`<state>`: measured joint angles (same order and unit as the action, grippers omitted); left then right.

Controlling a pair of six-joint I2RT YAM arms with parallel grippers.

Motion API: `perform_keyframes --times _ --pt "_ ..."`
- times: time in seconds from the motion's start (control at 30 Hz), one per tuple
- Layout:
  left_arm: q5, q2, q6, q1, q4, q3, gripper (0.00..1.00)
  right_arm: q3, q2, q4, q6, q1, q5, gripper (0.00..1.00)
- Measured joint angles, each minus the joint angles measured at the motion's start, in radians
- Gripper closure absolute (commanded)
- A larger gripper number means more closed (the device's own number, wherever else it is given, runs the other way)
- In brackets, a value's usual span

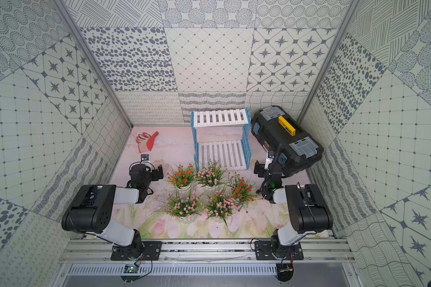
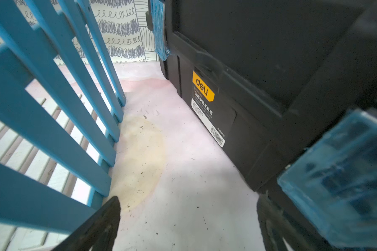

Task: Place the baby's breath potted plants on the rack by color
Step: Pick up the baby's breath potted plant from the center of the board.

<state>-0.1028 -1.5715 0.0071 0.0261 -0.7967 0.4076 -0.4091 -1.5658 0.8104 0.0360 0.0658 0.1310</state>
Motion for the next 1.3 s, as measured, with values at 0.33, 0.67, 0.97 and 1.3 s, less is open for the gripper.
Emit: perform_keyframes --times 0.33,0.67,0.97,1.3 --pt "0.000 0.000 0.000 0.000 0.000 0.000 0.02 0.000 0.000 0.000 0.000 0.000 -0.006 0.02" --pt "0.000 0.000 0.000 0.000 0.000 0.000 0.02 0.000 0.000 0.000 0.000 0.000 -0.010 0.02" --pt "0.000 0.000 0.000 0.000 0.000 0.000 0.02 -0.019 0.106 -0.139 -0.004 0.045 0.090 0.02" --pt "0.002 0.007 0.000 0.000 0.038 0.029 0.04 -0.267 0.493 -0.618 0.109 0.082 0.168 0.02"
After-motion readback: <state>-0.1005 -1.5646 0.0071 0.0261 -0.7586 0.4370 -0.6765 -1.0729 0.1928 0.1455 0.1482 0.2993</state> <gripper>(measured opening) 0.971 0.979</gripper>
